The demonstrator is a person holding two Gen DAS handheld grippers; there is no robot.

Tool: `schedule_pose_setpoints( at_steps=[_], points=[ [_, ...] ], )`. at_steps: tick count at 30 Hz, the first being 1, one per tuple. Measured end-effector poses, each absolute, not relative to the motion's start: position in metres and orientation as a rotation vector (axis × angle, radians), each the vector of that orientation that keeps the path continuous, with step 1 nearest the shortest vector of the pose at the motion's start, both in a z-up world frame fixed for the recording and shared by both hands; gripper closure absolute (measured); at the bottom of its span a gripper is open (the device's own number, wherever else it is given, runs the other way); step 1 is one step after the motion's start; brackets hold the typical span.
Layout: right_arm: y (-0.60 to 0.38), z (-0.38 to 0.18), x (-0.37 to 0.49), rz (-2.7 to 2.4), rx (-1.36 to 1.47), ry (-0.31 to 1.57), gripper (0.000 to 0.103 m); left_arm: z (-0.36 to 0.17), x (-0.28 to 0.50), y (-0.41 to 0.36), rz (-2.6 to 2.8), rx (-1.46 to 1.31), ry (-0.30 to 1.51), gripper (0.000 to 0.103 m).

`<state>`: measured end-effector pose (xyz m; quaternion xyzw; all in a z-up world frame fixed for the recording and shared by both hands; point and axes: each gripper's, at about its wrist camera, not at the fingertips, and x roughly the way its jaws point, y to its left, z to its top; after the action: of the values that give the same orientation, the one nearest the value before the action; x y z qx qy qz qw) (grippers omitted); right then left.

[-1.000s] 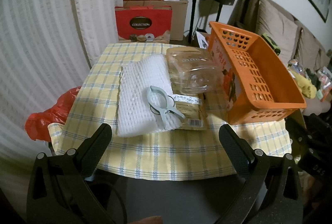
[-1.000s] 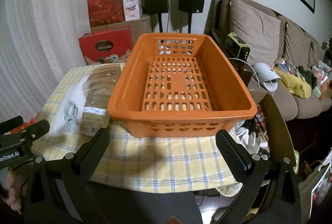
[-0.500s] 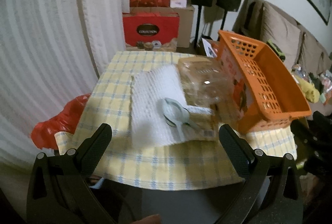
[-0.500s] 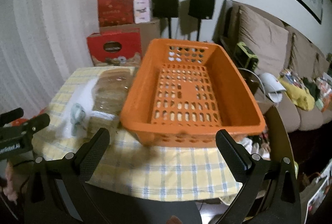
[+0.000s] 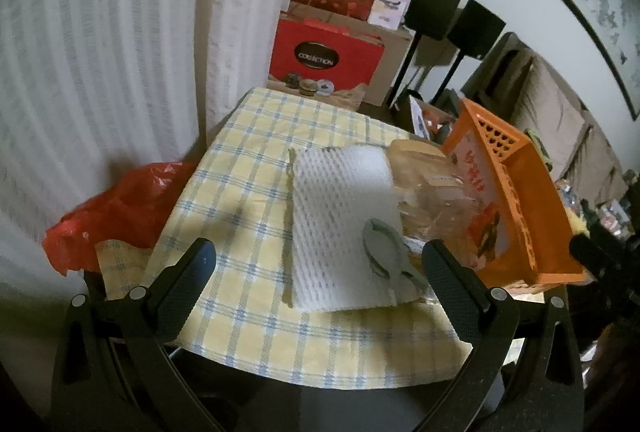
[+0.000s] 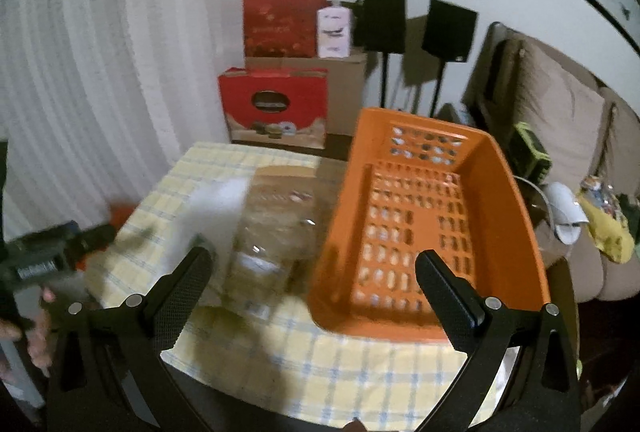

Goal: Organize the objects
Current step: 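Move the right gripper toward the clear plastic jar with gold lid, then grasp the clear jar with the right gripper and lift it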

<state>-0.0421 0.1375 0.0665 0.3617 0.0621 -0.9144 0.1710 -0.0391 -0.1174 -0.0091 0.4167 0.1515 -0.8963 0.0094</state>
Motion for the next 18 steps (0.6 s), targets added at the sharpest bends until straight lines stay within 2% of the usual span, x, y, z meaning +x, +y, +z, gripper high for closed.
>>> schedule_pose_setpoints(
  at_steps=[9,18],
  points=[
    [0.090,0.065,-0.118,-2.434,1.154,0.211,0.002,-0.016,-0.068,-0.128,-2.824,1.382,0.577,0.001],
    [0.054,0.019,-0.183,-2.301,1.397,0.310,0.008,-0.019,-0.103,-0.131,-2.820,1.405,0.654,0.001]
  ],
)
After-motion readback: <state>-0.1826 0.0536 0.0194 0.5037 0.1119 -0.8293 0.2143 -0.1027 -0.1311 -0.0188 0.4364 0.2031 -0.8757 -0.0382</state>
